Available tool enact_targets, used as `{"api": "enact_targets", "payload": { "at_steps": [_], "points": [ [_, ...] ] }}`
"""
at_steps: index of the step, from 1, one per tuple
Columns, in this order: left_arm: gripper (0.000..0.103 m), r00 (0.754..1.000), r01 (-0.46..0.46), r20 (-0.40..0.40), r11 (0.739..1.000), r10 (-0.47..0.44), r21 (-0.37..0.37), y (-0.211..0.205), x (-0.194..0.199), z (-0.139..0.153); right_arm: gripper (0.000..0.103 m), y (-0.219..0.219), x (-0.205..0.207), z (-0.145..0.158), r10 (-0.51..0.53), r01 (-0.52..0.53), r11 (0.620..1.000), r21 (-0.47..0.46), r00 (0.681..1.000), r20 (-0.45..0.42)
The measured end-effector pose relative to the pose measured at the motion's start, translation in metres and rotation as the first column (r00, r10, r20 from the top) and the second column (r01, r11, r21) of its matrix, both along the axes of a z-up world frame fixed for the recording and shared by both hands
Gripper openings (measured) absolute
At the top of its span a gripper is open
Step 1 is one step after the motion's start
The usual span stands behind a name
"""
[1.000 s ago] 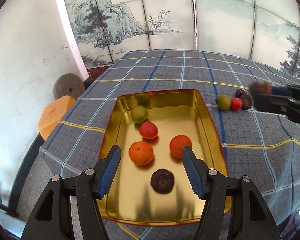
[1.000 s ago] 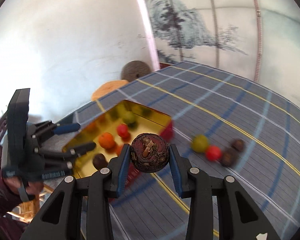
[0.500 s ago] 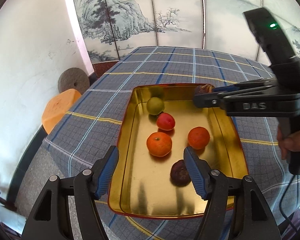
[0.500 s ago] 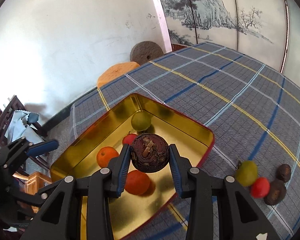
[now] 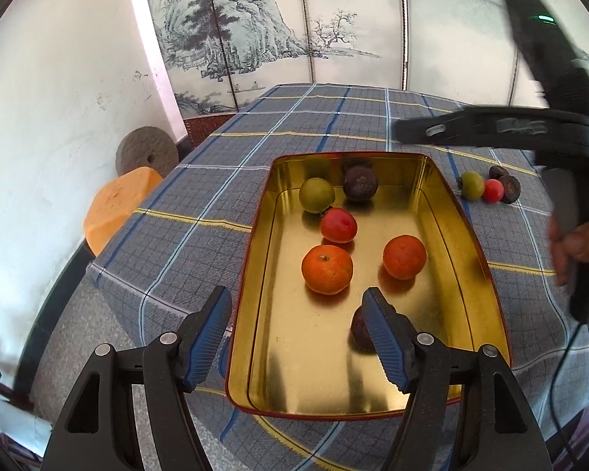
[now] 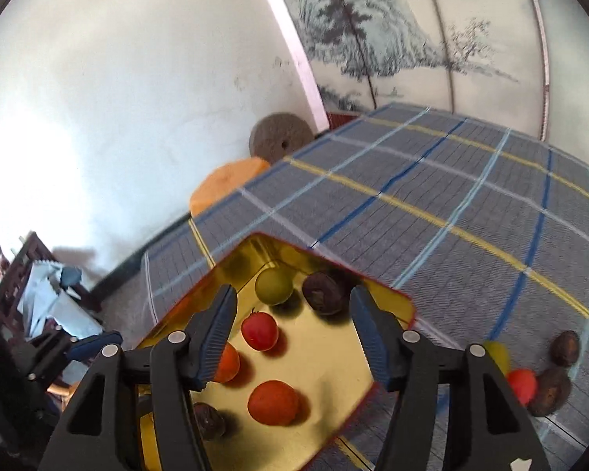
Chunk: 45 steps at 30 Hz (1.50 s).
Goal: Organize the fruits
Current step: 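Carry the brown lychee over the tray and open the right gripper, then reach the left gripper to the green lime and grasp it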
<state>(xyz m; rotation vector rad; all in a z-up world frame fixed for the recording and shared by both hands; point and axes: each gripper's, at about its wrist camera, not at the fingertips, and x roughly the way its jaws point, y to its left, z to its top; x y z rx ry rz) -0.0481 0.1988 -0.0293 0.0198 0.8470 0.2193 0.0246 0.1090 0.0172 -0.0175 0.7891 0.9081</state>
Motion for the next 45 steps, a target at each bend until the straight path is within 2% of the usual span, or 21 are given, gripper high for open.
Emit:
{"api": "enact_targets", "payload": {
  "at_steps": [2,5,8,10,11,15,17,20,23,25,26,27,31,33,35,38,40,41,43,44,45],
  "points": [
    [0.07,1.0,0.017,0.013,1.0,-0.017,0.0,-0.002,-0.003,0.004,0.067,-0.027,-0.007,0.006,-0.043,0.043,0.999,0.008,0.999,0.032],
    [0.07,0.997,0.073,0.035,0.997,-0.072,-0.016,-0.006,-0.007,0.013,0.069,-0.082,-0.021,0.003,-0.133,0.137,0.99,-0.043,0.988,0.081],
    [0.07,0.99,0.136,0.051,0.99,-0.134,-0.036,-0.019,-0.006,0.024,0.07,-0.145,-0.027,-0.016,-0.237,0.25,0.956,-0.153,0.967,0.094],
    [0.07,0.98,0.192,0.05,0.981,-0.19,-0.039,-0.033,-0.001,0.03,0.07,-0.185,-0.03,-0.03,-0.313,0.333,0.91,-0.246,0.942,0.118],
    [0.07,0.974,0.221,0.052,0.975,-0.219,-0.037,-0.041,0.002,0.033,0.07,-0.207,-0.032,-0.037,-0.353,0.377,0.88,-0.289,0.926,0.134],
    [0.07,0.936,0.35,0.045,0.936,-0.348,-0.043,-0.082,0.026,0.045,0.077,-0.265,-0.03,-0.05,-0.456,0.474,0.821,-0.32,0.88,0.133],
    [0.07,0.909,0.415,0.033,0.91,-0.415,-0.016,-0.101,0.044,0.048,0.077,-0.283,-0.027,-0.054,-0.48,0.492,0.812,-0.315,0.869,0.123],
    [0.068,0.825,0.563,-0.023,0.825,-0.564,-0.039,-0.126,0.078,0.046,0.083,-0.302,-0.027,-0.06,-0.502,0.503,0.824,-0.259,0.862,0.079],
    [0.068,0.711,0.699,-0.105,0.715,-0.695,-0.006,-0.147,0.118,0.038,0.084,-0.313,-0.028,-0.06,-0.501,0.499,0.841,-0.209,0.864,0.047],
    [0.068,0.653,0.75,-0.166,0.661,-0.739,0.011,-0.155,0.141,0.029,0.088,-0.317,-0.032,-0.056,-0.496,0.496,0.85,-0.176,0.867,0.047],
    [0.068,0.633,0.767,-0.187,0.641,-0.751,0.023,-0.156,0.145,0.023,0.09,-0.318,-0.032,-0.056,-0.497,0.497,0.851,-0.169,0.866,0.048],
    [0.068,0.591,0.797,-0.225,0.603,-0.774,0.019,-0.159,0.158,0.016,0.093,-0.319,-0.033,-0.055,-0.494,0.494,0.855,-0.159,0.868,0.046],
    [0.063,0.523,0.84,-0.303,0.542,-0.797,0.024,-0.163,0.19,-0.005,0.094,-0.321,-0.034,-0.055,-0.485,0.484,0.864,-0.138,0.874,0.029],
    [0.062,0.474,0.864,-0.342,0.504,-0.811,0.003,-0.163,0.202,-0.018,0.095,-0.318,-0.034,-0.056,-0.478,0.477,0.868,-0.137,0.878,0.031],
    [0.06,0.448,0.877,-0.375,0.48,-0.812,0.009,-0.165,0.21,-0.029,0.096,-0.316,-0.034,-0.056,-0.469,0.469,0.872,-0.136,0.882,0.033],
    [0.053,0.428,0.881,-0.393,0.473,-0.814,-0.021,-0.165,0.223,-0.041,0.096,-0.316,-0.034,-0.057,-0.465,0.464,0.875,-0.137,0.885,0.024],
    [0.043,0.413,0.882,-0.397,0.469,-0.82,-0.051,-0.163,0.226,-0.048,0.097,-0.316,-0.032,-0.059,-0.462,0.459,0.877,-0.139,0.887,0.014],
    [0.037,0.413,0.879,-0.381,0.471,-0.828,-0.071,-0.162,0.226,-0.049,0.097,-0.315,-0.032,-0.06,-0.46,0.457,0.878,-0.142,0.888,0.01],
    [0.037,0.446,0.86,-0.383,0.506,-0.809,-0.068,-0.161,0.227,-0.048,0.097,-0.314,-0.03,-0.061,-0.458,0.453,0.879,-0.151,0.889,0.001],
    [0.036,0.471,0.851,-0.379,0.524,-0.797,-0.043,-0.161,0.224,-0.047,0.097,-0.313,-0.03,-0.062,-0.456,0.45,0.88,-0.153,0.89,-0.002],
    [0.036,0.524,0.825,-0.369,0.566,-0.767,-0.005,-0.16,0.22,-0.044,0.097,-0.313,-0.029,-0.062,-0.455,0.448,0.88,-0.157,0.891,-0.005]
  ]
}}
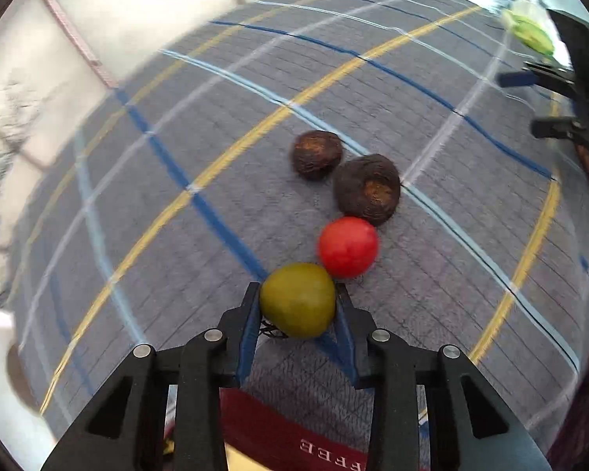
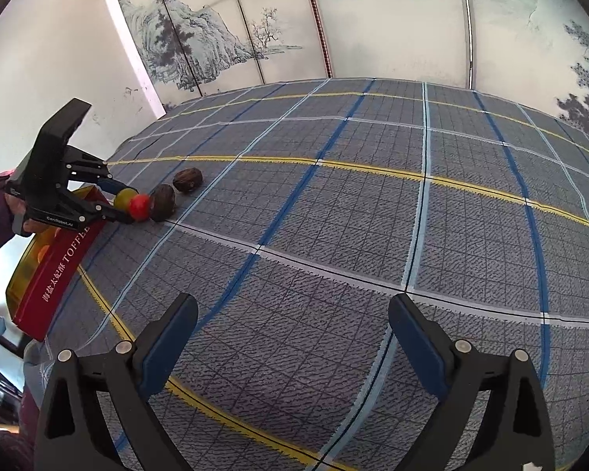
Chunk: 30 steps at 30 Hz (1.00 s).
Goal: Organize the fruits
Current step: 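Reach the left gripper to the green lime and grasp it, then carry the lime toward the tray with the left gripper while the right gripper grasps a brown lychee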
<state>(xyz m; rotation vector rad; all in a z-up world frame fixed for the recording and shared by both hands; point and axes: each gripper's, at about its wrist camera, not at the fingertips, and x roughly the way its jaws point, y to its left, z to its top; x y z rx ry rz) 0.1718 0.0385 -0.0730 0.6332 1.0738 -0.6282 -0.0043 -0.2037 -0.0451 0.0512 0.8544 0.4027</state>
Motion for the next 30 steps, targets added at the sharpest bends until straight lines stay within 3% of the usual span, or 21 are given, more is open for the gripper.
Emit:
{"api": "enact_targets", "payload": {
  "at_steps": [1,3,7,8,11,13,15,18,24,27,28,30],
  "points": [
    [0.036,0.998,-0.052,0.019,0.999,0.052,-0.008,0.002,-0.004,0.005,0.097,0.0,0.0,0.0,0.0,0.0,1.0,-0.002,1.0,-0.002],
    [0.036,0.982,-0.176,0.047,0.979,0.181,-0.101,0.012,-0.017,0.028,0.097,0.0,-0.001,0.0,-0.003,0.003,1.0,-0.003,1.0,0.006],
    [0.036,0.912,-0.378,0.061,0.89,0.405,-0.256,0.034,-0.065,0.067,0.096,0.004,-0.004,0.004,0.016,-0.016,1.0,0.002,0.999,0.028],
    [0.037,0.9,-0.403,0.057,0.874,0.433,-0.272,0.036,-0.074,0.071,0.09,0.01,-0.004,0.006,0.051,-0.052,0.998,0.019,0.998,0.029],
    [0.037,0.852,-0.498,-0.031,0.792,0.522,-0.352,0.045,-0.114,0.077,0.068,0.044,0.004,0.019,0.182,-0.183,0.978,0.095,0.983,0.023],
    [0.037,0.829,-0.535,-0.058,0.759,0.556,-0.372,0.05,-0.134,0.078,0.057,0.067,0.015,0.022,0.251,-0.252,0.958,0.139,0.968,0.021],
    [0.037,0.822,-0.543,-0.061,0.749,0.566,-0.38,0.049,-0.153,0.079,0.053,0.089,0.033,0.021,0.274,-0.268,0.947,0.177,0.962,-0.01],
    [0.037,0.816,-0.537,0.011,0.764,0.578,-0.359,0.044,-0.178,0.085,0.052,0.111,0.059,0.02,0.278,-0.262,0.935,0.24,0.96,-0.033],
    [0.037,0.828,-0.512,0.034,0.78,0.559,-0.361,0.043,-0.2,0.09,0.041,0.143,0.09,0.005,0.235,-0.21,0.955,0.21,0.967,-0.102],
    [0.037,0.827,-0.512,0.031,0.775,0.561,-0.369,0.045,-0.203,0.09,0.034,0.151,0.098,-0.009,0.222,-0.193,0.962,0.192,0.964,-0.146],
    [0.037,0.825,-0.515,0.029,0.773,0.564,-0.371,0.045,-0.203,0.089,0.028,0.152,0.097,-0.008,0.222,-0.194,0.962,0.193,0.965,-0.139],
    [0.037,0.817,-0.526,0.02,0.761,0.576,-0.38,0.048,-0.202,0.089,0.027,0.153,0.092,-0.006,0.252,-0.225,0.954,0.196,0.96,-0.126]
  ]
}}
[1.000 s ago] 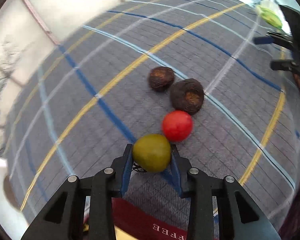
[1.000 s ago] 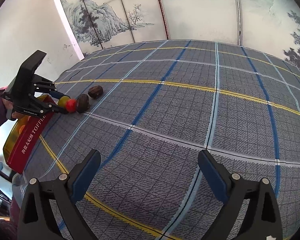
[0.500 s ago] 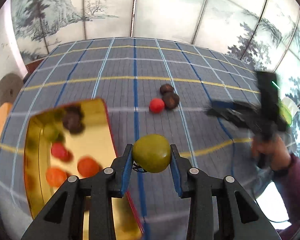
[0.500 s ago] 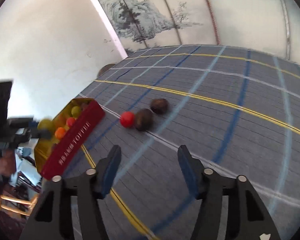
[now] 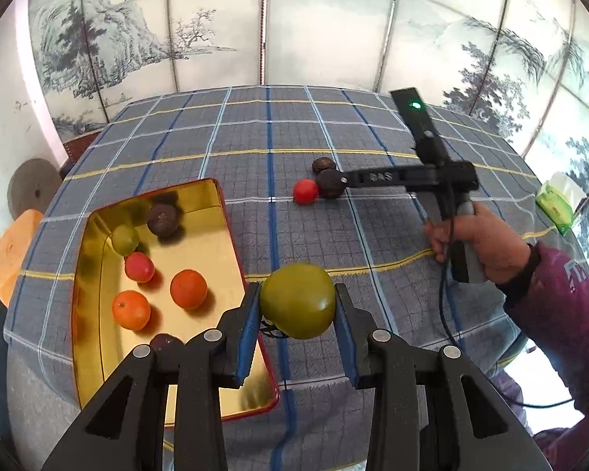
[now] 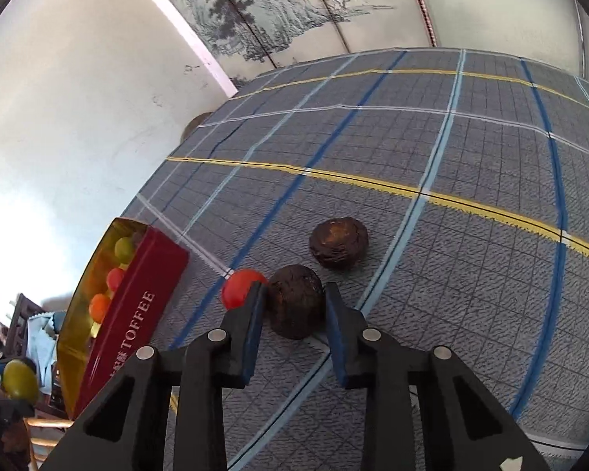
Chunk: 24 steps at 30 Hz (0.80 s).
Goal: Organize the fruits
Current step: 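Carry the lime toward the tray with the left gripper while the right gripper grasps a brown lychee, then lower the lime into the tray and open the left gripper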
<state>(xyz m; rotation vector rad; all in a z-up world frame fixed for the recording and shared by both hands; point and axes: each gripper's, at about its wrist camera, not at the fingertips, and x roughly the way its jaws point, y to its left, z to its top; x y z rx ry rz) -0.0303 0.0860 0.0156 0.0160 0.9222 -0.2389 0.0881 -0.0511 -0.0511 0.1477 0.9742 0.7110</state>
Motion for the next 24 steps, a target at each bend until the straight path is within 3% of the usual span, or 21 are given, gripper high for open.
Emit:
{"api": "enact_targets", "payload": {
  "at_steps": [4,12,17,20,24],
  "points": [
    [0.037,0.999,-0.039,0.025,0.999,0.039,-0.012,0.008,-0.006,0.004,0.027,-0.02,-0.022,0.008,0.011,-0.008,0.999,-0.037,0.998,0.06],
    [0.037,0.988,-0.143,0.069,0.989,0.141,0.028,0.037,-0.025,0.002,0.02,-0.087,-0.071,0.013,-0.093,0.147,0.953,-0.266,0.975,0.204],
    [0.037,0.978,-0.201,0.062,0.976,0.197,0.081,0.055,-0.03,-0.014,0.021,-0.11,-0.072,0.013,-0.153,0.193,0.957,-0.214,0.97,0.19],
    [0.037,0.974,-0.228,0.031,0.972,0.226,0.059,0.066,-0.032,-0.022,0.021,-0.109,-0.072,0.015,-0.157,0.196,0.961,-0.195,0.967,0.2],
    [0.037,0.973,-0.228,0.044,0.972,0.226,0.049,0.07,-0.035,-0.02,0.024,-0.109,-0.074,0.013,-0.157,0.198,0.958,-0.209,0.967,0.199]
  ]
}}
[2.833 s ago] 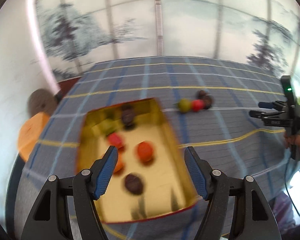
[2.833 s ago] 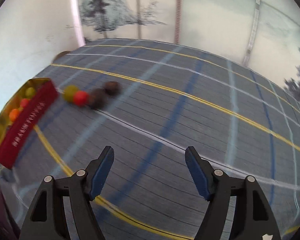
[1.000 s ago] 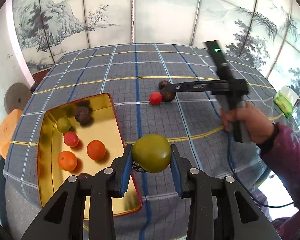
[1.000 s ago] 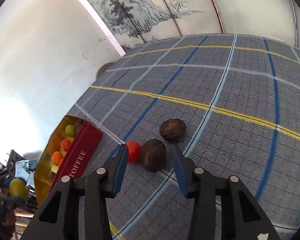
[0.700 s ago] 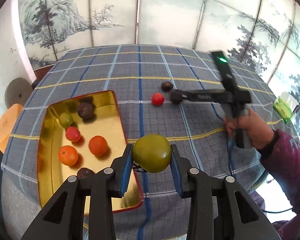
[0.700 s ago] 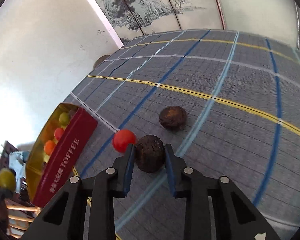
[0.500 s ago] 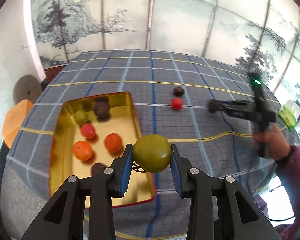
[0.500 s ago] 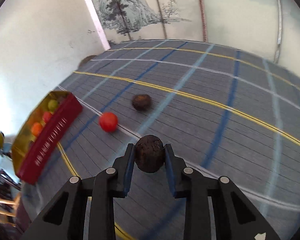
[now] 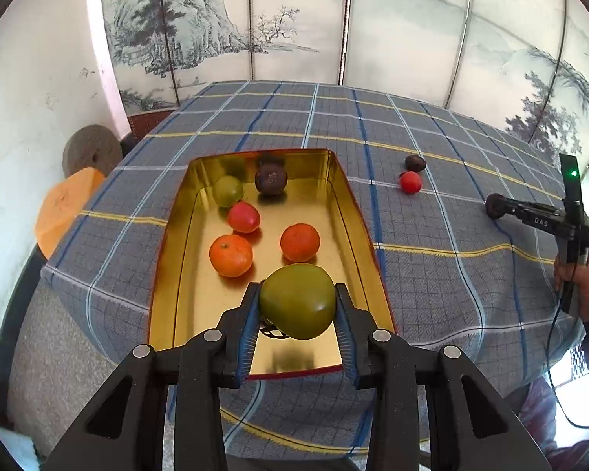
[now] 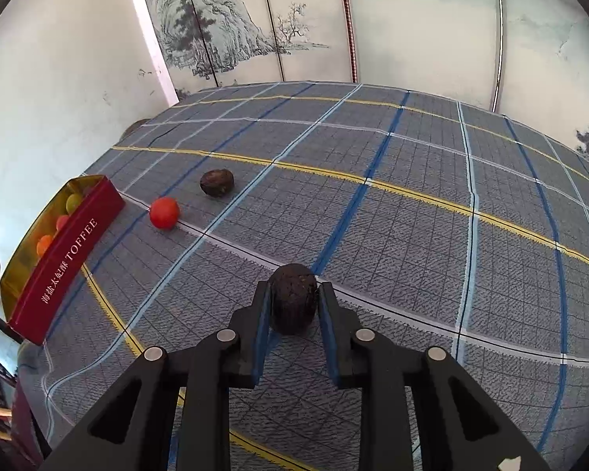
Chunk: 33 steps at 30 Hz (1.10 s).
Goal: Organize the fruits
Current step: 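Lower the lime into the tray and open the left gripper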
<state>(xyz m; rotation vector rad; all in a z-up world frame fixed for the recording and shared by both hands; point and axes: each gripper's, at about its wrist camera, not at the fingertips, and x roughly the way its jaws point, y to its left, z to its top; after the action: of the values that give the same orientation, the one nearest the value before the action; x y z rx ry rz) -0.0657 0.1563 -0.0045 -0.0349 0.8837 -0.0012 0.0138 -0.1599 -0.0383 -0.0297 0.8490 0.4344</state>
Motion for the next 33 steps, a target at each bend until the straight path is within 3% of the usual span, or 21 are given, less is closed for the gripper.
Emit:
{"api": "enact_targets", "payload": {
  "at_steps": [1,3,5,7,12,13,14,19,33],
  "points": [
    [0.037,1.0,0.004,0.005,1.0,-0.004,-0.002,-0.001,0.0,0.001,0.026,-0.001,0.0,0.0,-0.003,0.003,1.0,0.005,1.0,-0.002],
    [0.037,1.0,0.014,0.01,1.0,-0.014,-0.01,-0.002,0.0,0.003,0.04,-0.001,0.001,0.0,-0.008,0.008,1.0,0.008,1.0,-0.008],
    [0.037,1.0,0.023,0.014,1.0,-0.022,-0.008,-0.004,-0.001,0.004,0.066,0.0,0.001,0.0,-0.005,0.005,1.0,0.004,1.0,-0.003],
    [0.037,0.999,0.032,0.011,0.999,-0.032,-0.007,-0.007,0.0,0.004,0.07,0.004,0.003,-0.001,-0.007,0.007,1.0,-0.009,1.0,0.001],
    [0.037,0.999,0.037,0.005,0.999,-0.037,-0.014,-0.007,0.001,0.002,0.068,0.005,0.014,-0.011,-0.028,0.027,1.0,-0.013,0.999,-0.041],
    [0.037,0.999,0.035,0.007,0.999,-0.035,-0.013,-0.007,0.001,0.003,0.055,0.006,0.014,-0.013,-0.03,0.029,0.999,-0.025,0.999,-0.035],
    [0.037,0.999,0.032,0.01,0.999,-0.032,-0.01,-0.007,0.001,0.002,0.033,0.007,0.013,-0.013,-0.024,0.023,0.999,-0.033,0.999,-0.028],
    [0.037,1.0,0.017,0.005,0.999,-0.017,-0.046,0.0,0.005,-0.001,0.032,0.014,0.004,-0.014,0.015,-0.016,0.999,-0.048,1.0,-0.018],
    [0.037,0.998,0.055,-0.031,0.997,-0.056,-0.048,-0.006,0.019,-0.02,0.032,0.013,0.004,-0.013,0.019,-0.02,0.999,-0.028,0.999,-0.031]
  ]
}}
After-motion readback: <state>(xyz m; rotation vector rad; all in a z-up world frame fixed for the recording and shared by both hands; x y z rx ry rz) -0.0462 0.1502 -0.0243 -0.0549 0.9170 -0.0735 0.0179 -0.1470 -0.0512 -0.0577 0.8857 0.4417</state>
